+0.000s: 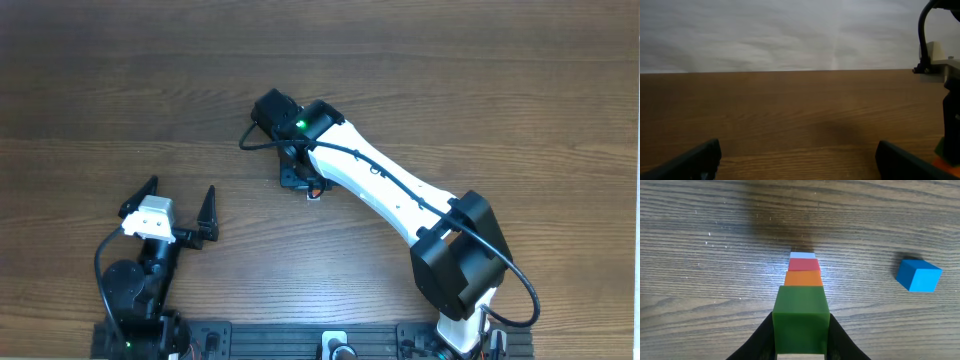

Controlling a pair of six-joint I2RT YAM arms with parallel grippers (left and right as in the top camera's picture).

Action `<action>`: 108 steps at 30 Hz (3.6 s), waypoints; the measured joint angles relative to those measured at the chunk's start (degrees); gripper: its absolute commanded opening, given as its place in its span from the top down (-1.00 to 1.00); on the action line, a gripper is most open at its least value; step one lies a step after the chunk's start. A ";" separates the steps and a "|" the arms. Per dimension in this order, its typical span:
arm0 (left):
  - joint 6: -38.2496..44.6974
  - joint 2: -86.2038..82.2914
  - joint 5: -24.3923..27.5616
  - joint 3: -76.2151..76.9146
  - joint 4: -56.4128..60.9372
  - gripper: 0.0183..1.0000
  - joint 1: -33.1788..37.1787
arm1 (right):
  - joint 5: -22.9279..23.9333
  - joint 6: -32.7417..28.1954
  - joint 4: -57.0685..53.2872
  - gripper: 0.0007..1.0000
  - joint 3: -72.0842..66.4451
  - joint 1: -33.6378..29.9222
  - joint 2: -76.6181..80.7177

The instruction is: Stack Cubes

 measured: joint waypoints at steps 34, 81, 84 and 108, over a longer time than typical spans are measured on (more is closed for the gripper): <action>0.00 0.02 0.00 0.00 0.00 -1.00 0.00 | -0.59 -1.95 1.09 -0.99 -0.96 -0.83 -0.72; 0.00 0.02 0.00 0.00 0.00 -1.00 0.00 | -1.97 -12.35 19.04 -0.86 -27.93 -16.94 -5.55; 0.00 0.02 0.00 0.00 0.00 -1.00 0.00 | -1.92 -12.85 19.21 -0.54 -27.93 -16.94 -5.51; 0.00 0.00 0.00 0.00 0.00 -1.00 0.00 | -1.92 -13.16 19.12 0.31 -27.96 -17.33 -5.51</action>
